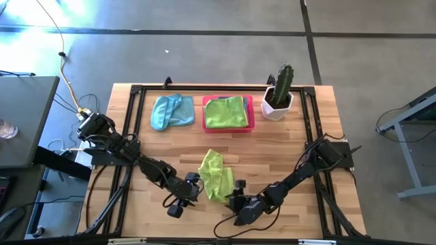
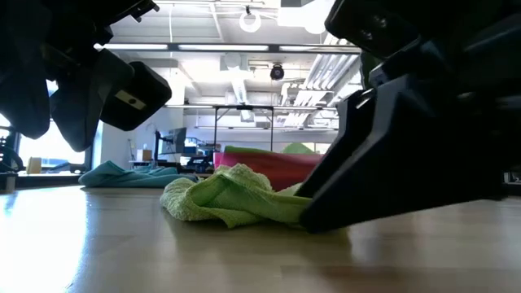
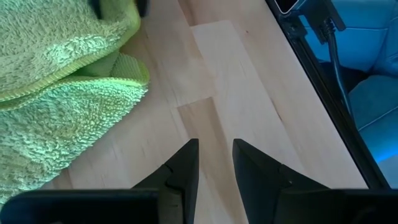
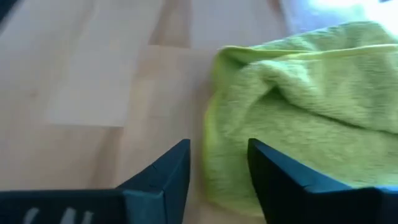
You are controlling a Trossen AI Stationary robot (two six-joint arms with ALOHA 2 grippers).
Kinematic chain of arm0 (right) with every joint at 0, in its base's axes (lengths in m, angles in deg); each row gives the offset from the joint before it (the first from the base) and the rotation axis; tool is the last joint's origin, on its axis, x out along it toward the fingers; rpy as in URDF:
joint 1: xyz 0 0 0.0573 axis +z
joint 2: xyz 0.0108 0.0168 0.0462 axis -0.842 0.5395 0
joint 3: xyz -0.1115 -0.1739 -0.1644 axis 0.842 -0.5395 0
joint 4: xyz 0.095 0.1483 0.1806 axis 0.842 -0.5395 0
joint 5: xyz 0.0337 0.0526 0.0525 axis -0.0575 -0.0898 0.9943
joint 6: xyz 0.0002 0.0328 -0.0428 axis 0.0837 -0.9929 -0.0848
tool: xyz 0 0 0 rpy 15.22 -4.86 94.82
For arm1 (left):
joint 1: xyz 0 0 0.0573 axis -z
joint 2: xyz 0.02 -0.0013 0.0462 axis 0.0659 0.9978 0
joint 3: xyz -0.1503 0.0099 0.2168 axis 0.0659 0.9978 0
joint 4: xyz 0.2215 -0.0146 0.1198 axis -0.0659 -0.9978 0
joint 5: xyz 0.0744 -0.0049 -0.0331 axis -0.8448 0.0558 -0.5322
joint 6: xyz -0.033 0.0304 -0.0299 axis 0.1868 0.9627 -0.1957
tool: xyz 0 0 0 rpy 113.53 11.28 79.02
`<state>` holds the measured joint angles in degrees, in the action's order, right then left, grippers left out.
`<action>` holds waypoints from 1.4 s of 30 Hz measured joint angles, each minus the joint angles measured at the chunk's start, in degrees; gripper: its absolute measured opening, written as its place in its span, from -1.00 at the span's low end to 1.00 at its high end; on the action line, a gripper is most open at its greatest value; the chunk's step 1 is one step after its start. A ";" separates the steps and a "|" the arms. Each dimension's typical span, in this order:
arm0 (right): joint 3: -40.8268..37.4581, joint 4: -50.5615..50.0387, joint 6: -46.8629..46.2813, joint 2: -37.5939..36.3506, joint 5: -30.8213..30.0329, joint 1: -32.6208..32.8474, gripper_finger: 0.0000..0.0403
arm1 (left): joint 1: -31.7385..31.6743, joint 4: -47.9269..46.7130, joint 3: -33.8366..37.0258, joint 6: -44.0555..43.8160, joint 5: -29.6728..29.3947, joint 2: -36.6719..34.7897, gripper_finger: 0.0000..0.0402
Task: Fold microfiber towels
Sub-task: Fold the light green microfiber cloth
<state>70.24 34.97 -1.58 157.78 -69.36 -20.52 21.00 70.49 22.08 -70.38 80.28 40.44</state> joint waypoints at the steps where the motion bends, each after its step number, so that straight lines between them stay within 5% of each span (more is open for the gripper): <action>1: 0.00 -0.28 0.03 0.00 -0.95 -0.01 -0.31 | 0.00 0.00 0.00 0.00 0.00 0.00 -0.55; 9: 0.00 -3.00 -3.02 0.00 -1.80 -0.17 -0.95 | 0.00 0.15 0.00 0.03 0.00 0.00 -0.55; 14: 0.00 -3.08 -8.35 -0.56 -1.90 -0.28 -0.94 | 0.00 3.11 0.00 4.15 -0.78 0.02 -0.55; 26: 0.00 -1.37 -20.62 -7.99 0.85 -0.47 -1.00 | -0.46 20.10 0.00 29.90 -10.65 0.02 -0.55; 42: 0.00 -0.93 -9.39 -14.54 -1.21 -1.96 -1.00 | -6.51 24.35 0.00 30.62 -13.31 0.02 -0.52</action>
<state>70.24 34.05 -10.97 143.23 -70.57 -22.47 14.49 94.84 22.08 -39.76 66.97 40.46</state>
